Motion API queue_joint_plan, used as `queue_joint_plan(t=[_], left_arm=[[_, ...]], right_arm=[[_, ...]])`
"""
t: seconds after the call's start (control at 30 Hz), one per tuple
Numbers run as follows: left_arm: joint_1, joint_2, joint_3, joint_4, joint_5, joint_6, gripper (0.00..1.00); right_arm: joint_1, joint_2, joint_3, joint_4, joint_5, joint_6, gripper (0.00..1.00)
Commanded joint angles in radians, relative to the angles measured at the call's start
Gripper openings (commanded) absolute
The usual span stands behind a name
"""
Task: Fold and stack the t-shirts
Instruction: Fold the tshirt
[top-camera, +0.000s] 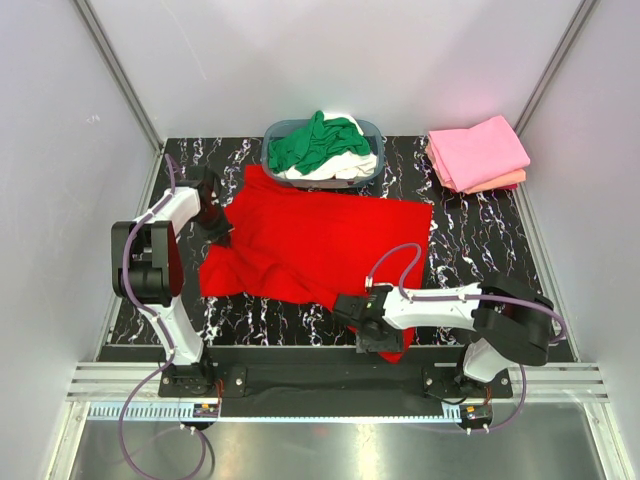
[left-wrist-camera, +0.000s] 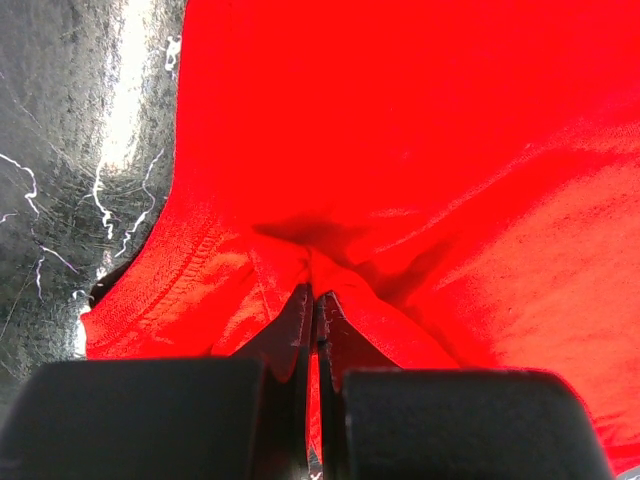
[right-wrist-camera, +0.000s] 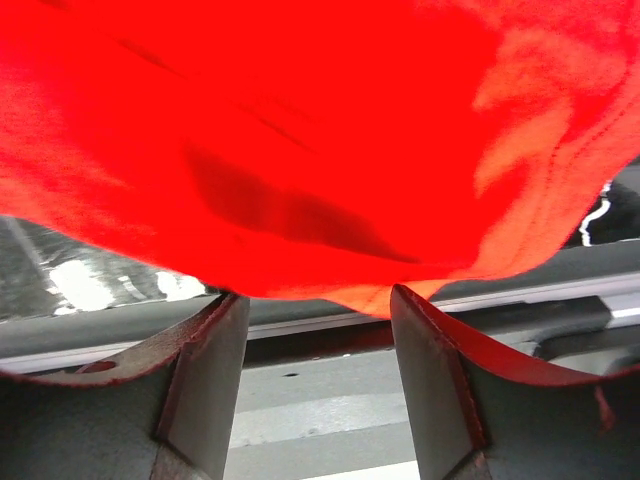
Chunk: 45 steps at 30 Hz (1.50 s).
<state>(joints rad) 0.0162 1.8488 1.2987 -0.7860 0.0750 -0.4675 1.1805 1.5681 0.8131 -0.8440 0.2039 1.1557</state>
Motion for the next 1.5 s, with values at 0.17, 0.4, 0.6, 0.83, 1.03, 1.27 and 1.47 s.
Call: queue_joint_plan(t=[0.17, 0.4, 0.6, 0.83, 1.03, 1.27, 1.47], left_arm=[[0.001, -0.062, -0.021, 0.022, -0.011, 0.012, 0.00], [0.001, -0.068, -0.024, 0.016, -0.023, 0.021, 0.00], [-0.002, -0.074, -0.030, 0.021, -0.027, 0.017, 0.00], [-0.007, -0.076, -0.029, 0.018, -0.034, 0.020, 0.00], [-0.009, -0.082, -0.029, 0.016, -0.030, 0.023, 0.00], [-0.036, -0.109, -0.044, -0.002, -0.017, 0.020, 0.00], [-0.036, -0.164, -0.058, -0.033, -0.011, 0.036, 0.00]], right_arm=[[0.010, 0.085, -0.020, -0.020, 0.134, -0.021, 0.57], [0.013, 0.104, -0.018, -0.015, 0.150, -0.001, 0.39], [0.013, 0.060, -0.045, -0.006, 0.149, 0.012, 0.18], [0.013, 0.014, -0.029, -0.052, 0.192, 0.050, 0.00], [0.013, -0.068, -0.016, -0.115, 0.223, 0.082, 0.00], [0.011, -0.186, 0.066, -0.277, 0.223, 0.127, 0.00], [0.011, -0.209, 0.126, -0.334, 0.253, 0.130, 0.00]])
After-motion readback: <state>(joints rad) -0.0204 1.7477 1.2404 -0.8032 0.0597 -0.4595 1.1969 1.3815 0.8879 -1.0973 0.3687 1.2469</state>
